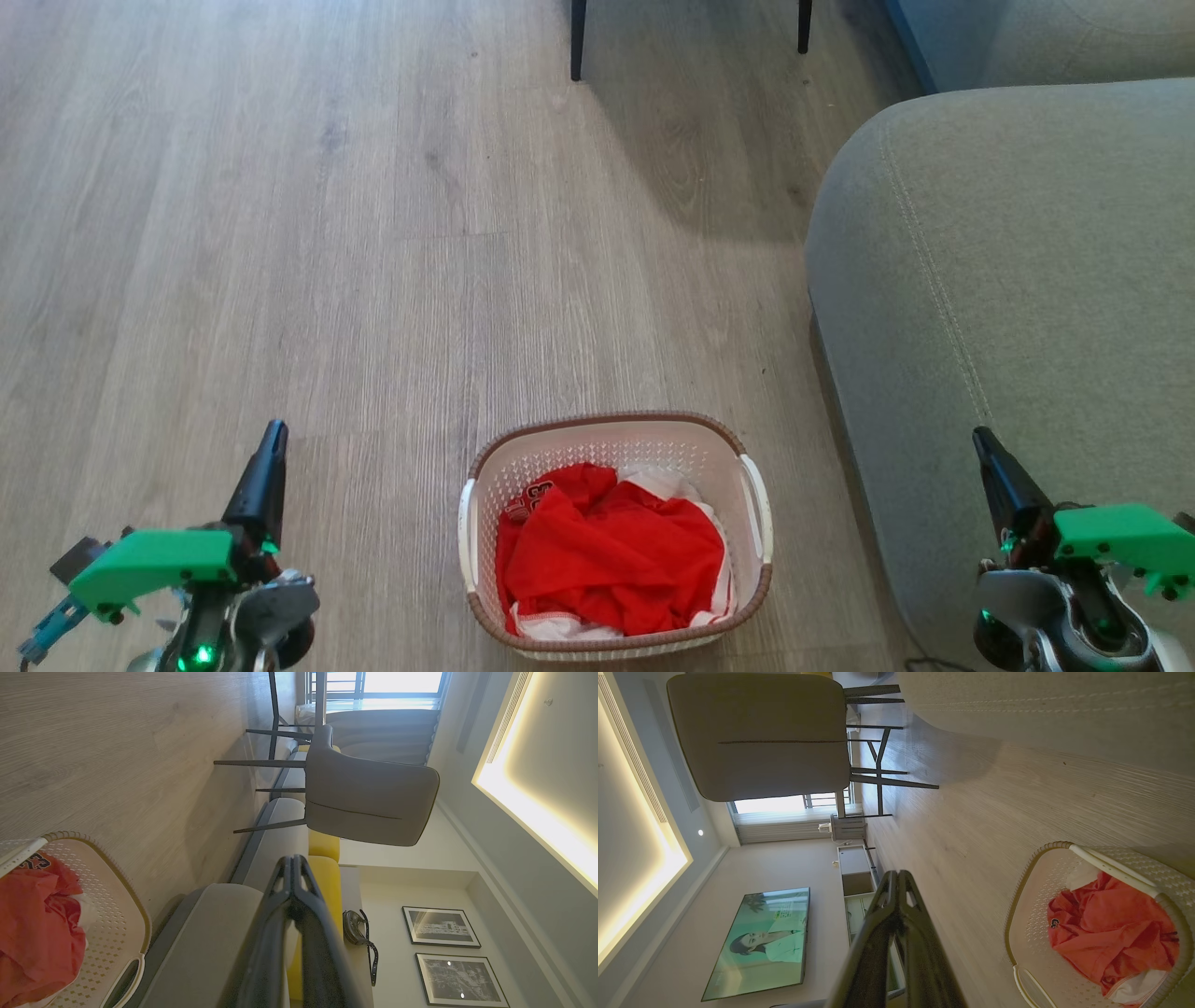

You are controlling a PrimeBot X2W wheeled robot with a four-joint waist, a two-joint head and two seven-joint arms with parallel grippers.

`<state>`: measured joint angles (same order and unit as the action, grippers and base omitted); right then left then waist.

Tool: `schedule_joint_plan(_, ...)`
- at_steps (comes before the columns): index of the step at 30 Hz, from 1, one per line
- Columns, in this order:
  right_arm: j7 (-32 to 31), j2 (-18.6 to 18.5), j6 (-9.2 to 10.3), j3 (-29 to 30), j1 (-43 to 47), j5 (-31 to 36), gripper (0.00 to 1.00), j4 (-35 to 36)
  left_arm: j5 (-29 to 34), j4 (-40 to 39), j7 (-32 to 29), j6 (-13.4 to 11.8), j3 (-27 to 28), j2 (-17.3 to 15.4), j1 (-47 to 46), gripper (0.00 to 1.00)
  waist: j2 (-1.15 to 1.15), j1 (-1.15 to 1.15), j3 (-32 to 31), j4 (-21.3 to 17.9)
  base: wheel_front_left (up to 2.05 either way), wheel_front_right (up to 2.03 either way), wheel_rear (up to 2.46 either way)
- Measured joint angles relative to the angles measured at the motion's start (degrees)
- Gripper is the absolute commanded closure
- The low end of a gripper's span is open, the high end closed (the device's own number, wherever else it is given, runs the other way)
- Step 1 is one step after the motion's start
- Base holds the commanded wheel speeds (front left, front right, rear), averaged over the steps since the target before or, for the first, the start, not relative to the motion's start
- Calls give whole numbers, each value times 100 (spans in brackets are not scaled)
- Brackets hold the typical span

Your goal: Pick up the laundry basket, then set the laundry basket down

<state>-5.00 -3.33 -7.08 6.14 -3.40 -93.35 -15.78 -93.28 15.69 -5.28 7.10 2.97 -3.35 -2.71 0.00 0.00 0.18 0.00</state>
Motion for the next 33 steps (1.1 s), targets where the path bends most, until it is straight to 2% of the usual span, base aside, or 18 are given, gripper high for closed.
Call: schedule_joint_plan(33, -47, 8, 0, 62, 0, 10, 100, 0, 11, 1, -27, 0, 93, 14, -6, 100, 0, 0, 0, 0, 0, 0, 0)
